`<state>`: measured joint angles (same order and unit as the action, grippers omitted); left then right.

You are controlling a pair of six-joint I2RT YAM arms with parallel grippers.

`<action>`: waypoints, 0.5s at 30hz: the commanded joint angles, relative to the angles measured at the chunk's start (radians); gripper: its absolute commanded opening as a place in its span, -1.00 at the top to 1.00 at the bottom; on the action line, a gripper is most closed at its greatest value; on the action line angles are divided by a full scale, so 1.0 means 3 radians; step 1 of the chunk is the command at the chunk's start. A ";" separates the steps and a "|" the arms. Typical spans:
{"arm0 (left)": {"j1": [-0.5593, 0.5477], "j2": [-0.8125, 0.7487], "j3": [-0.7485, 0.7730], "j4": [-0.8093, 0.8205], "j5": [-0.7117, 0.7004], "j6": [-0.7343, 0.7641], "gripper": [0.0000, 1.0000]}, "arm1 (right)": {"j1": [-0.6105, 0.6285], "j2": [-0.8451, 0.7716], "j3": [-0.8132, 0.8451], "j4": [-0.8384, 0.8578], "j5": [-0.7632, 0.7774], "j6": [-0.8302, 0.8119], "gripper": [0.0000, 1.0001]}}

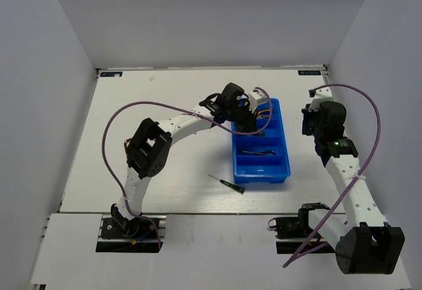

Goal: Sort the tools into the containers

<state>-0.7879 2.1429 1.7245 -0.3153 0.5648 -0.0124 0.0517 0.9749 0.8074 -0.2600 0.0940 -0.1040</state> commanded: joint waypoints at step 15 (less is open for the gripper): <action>0.1715 -0.2725 -0.2240 -0.1122 -0.2627 -0.1611 -0.69 | 0.0037 0.0437 0.0340 -0.0718 -0.2921 -0.0201 0.72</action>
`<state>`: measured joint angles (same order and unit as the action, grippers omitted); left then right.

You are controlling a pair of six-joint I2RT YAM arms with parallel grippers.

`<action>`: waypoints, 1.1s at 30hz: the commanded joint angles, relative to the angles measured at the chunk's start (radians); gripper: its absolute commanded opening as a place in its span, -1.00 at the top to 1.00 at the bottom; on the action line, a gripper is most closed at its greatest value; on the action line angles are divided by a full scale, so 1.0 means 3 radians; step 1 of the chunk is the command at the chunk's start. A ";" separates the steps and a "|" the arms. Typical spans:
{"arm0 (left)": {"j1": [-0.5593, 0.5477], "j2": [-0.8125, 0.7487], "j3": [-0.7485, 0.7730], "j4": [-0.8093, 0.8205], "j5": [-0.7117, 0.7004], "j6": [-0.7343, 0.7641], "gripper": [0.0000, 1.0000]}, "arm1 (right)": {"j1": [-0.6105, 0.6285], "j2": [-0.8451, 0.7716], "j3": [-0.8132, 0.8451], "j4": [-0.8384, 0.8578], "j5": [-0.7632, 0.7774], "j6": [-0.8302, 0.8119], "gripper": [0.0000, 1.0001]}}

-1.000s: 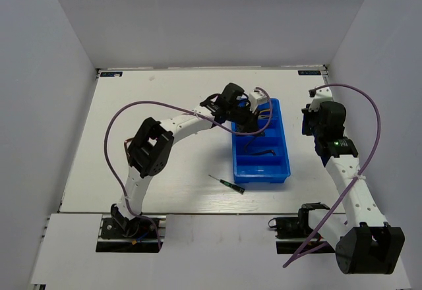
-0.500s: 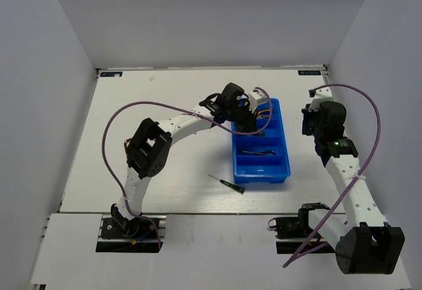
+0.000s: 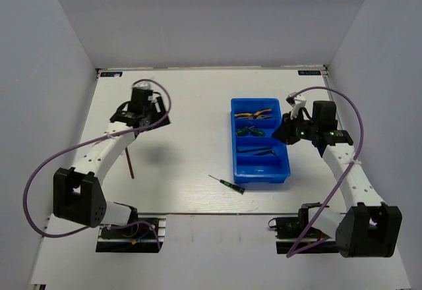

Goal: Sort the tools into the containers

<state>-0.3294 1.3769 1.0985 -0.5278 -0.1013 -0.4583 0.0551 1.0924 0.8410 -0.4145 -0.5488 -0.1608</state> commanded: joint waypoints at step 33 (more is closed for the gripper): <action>0.1512 0.1224 -0.0456 -0.0133 0.0076 0.0418 0.73 | 0.0057 0.0020 0.0198 -0.0158 -0.0569 0.0020 0.57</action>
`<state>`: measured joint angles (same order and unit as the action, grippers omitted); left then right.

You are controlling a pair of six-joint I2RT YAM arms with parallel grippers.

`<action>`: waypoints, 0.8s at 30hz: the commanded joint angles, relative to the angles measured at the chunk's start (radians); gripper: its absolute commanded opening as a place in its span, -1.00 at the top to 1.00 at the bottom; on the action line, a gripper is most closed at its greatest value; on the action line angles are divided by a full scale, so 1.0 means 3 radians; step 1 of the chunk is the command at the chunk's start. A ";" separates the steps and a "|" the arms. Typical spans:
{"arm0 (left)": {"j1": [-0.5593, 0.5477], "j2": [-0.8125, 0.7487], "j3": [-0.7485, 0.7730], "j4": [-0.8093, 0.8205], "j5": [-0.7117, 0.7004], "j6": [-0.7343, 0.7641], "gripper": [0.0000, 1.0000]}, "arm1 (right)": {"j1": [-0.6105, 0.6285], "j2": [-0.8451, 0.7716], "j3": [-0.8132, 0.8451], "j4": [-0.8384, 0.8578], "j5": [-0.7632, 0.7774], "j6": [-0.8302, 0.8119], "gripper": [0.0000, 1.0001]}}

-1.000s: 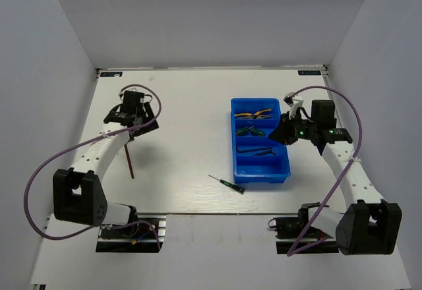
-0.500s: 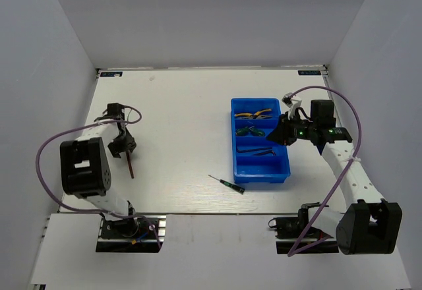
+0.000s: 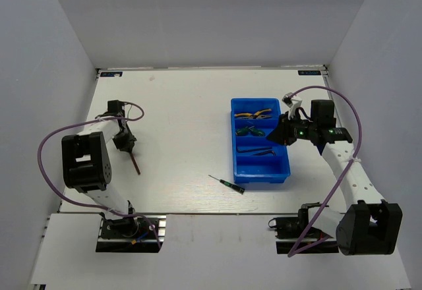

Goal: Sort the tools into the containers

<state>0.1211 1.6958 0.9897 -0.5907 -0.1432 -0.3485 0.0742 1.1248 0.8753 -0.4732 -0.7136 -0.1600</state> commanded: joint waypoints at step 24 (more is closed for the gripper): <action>-0.1809 -0.0439 0.1251 0.1420 0.3187 0.0369 1.00 | -0.0007 -0.0303 -0.0064 0.0375 0.0933 0.0042 1.00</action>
<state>-0.3550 1.5738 1.2976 -0.2867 0.6662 -0.2409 0.0734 1.0878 0.8669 -0.4484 -0.5869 -0.1581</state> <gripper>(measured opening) 0.222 0.007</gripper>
